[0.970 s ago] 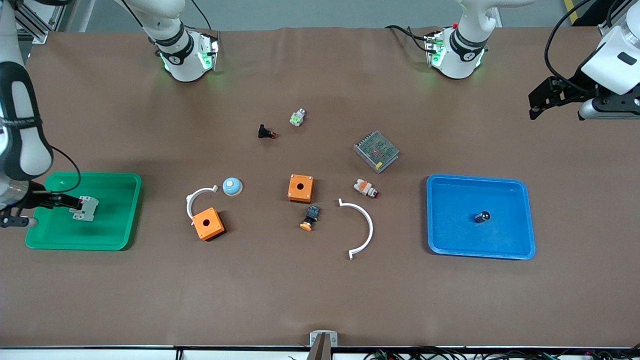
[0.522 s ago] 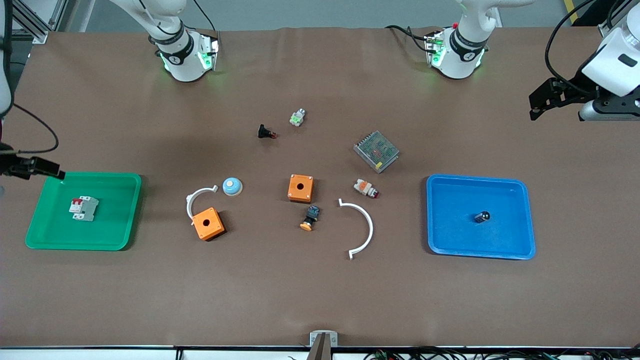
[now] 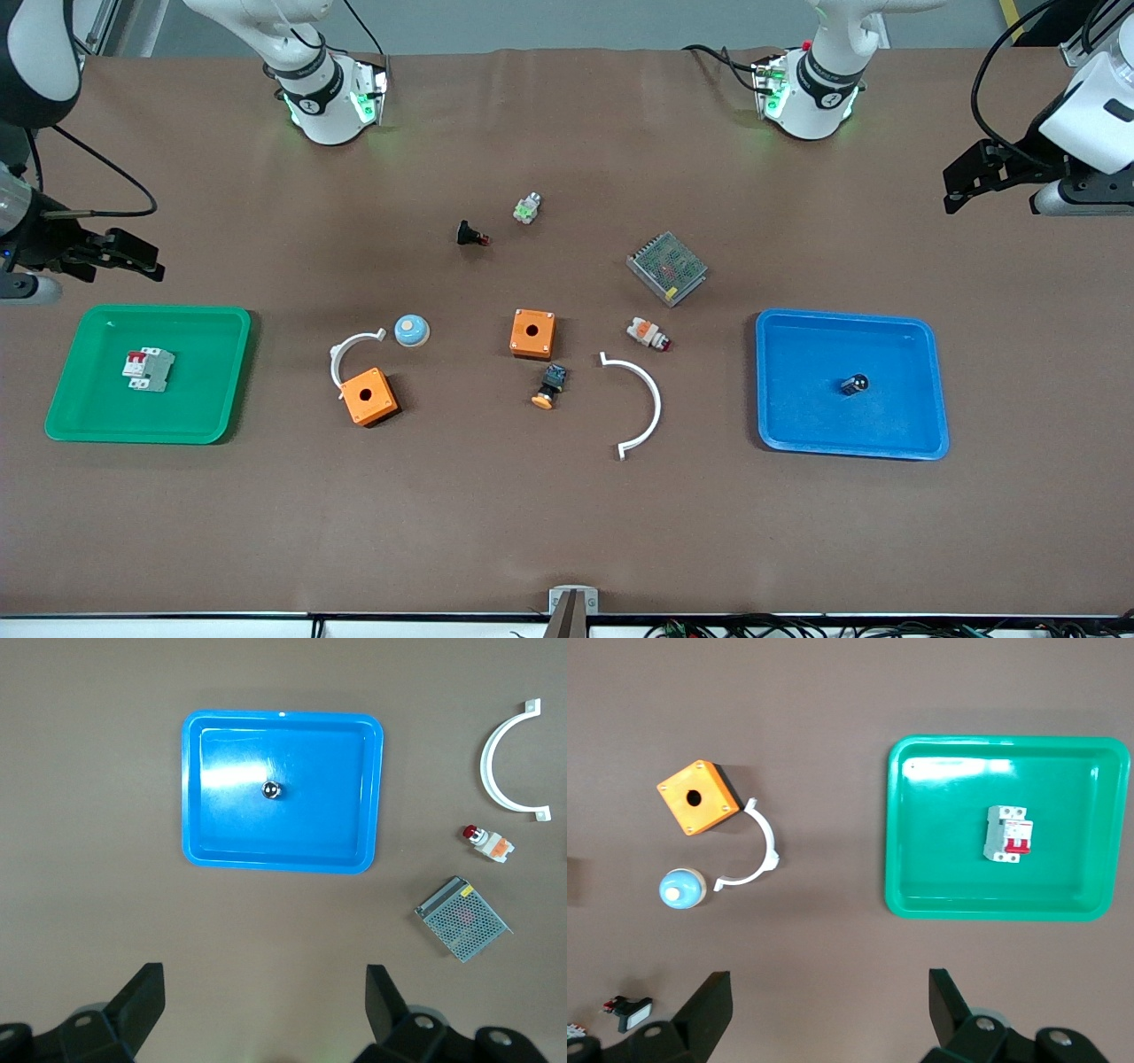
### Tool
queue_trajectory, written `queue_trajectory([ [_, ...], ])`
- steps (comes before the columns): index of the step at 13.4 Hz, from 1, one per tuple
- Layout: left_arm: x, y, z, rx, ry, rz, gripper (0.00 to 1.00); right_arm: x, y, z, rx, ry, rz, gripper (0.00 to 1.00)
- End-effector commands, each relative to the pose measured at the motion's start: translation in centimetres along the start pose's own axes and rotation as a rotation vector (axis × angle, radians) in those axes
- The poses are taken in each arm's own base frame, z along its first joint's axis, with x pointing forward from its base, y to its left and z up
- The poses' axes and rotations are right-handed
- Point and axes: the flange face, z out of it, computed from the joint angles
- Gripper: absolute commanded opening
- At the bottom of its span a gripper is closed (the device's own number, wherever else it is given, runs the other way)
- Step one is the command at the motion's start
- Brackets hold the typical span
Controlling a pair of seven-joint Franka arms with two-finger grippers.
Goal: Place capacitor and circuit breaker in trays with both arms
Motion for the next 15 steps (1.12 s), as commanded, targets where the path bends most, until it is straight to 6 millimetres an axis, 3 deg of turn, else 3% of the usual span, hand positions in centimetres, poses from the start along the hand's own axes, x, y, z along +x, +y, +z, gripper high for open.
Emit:
queue_trajectory([
  [1,-0.1,-0.2,-0.5,0.019,-0.007,0.012,1.00,-2.0,-1.8,-3.1,-0.019,0.028,0.004,0.98],
  [6,-0.1,-0.3,-0.6,0.019,-0.006,0.012,1.00,-5.0,-3.0,-7.4,-0.020,0.078,-0.014,0.98],
  [8,-0.1,-0.3,-0.6,0.018,-0.004,0.008,1.00,-5.4,-3.1,-7.6,-0.020,0.078,-0.017,0.98],
  [11,0.0,-0.2,-0.7,0.017,-0.001,0.004,1.00,-4.8,-2.7,-7.7,-0.023,0.110,-0.012,0.98],
  [15,0.1,-0.3,-0.6,0.012,-0.005,0.000,1.00,-1.1,-2.3,-10.5,-0.024,0.191,0.038,0.98],
])
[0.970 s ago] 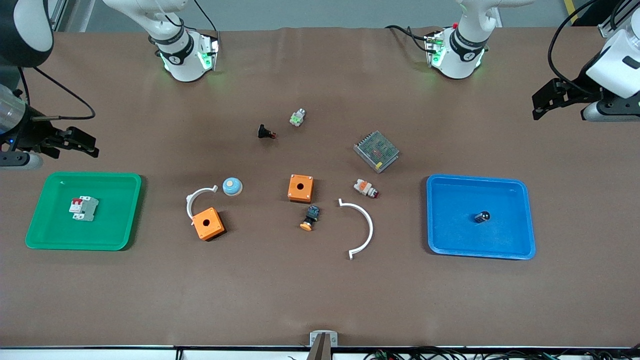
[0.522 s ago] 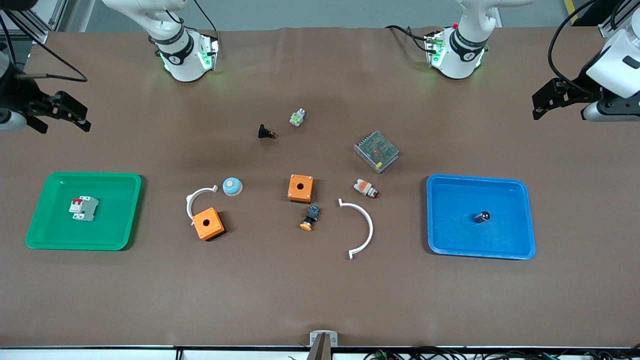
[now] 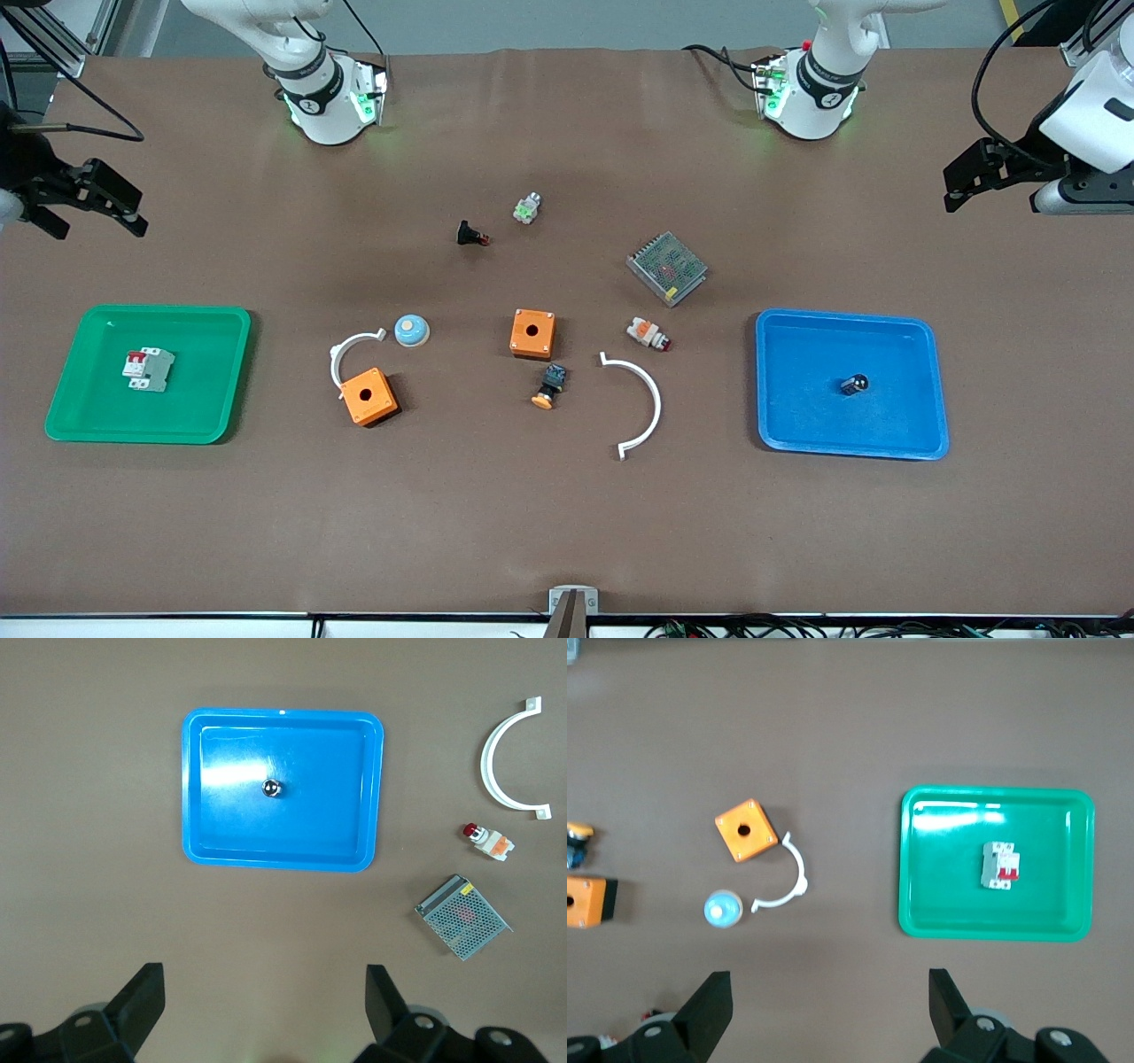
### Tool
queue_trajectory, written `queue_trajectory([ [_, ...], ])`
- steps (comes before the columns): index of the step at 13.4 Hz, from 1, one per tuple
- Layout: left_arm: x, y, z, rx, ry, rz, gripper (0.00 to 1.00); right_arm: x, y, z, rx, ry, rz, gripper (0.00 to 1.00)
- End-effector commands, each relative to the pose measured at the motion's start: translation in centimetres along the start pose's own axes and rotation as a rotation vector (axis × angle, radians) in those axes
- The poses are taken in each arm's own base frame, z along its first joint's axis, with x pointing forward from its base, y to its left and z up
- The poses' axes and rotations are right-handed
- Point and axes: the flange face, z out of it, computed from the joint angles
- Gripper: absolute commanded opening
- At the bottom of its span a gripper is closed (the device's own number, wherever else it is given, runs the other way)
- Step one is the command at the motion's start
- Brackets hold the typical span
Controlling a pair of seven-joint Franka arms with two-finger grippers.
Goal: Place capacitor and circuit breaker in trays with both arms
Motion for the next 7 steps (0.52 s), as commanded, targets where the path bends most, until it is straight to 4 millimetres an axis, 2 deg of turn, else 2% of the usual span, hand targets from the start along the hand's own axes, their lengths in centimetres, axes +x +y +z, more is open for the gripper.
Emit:
queue_trajectory([
  [1,0.12,-0.29,-0.53,0.010,-0.003,0.001,1.00,2.94,0.47,-1.35,-0.020,0.032,0.038,0.98],
  [7,0.60,-0.19,-0.72,0.005,0.003,0.004,1.00,3.82,0.88,-0.62,-0.034,0.029,0.046,0.98],
])
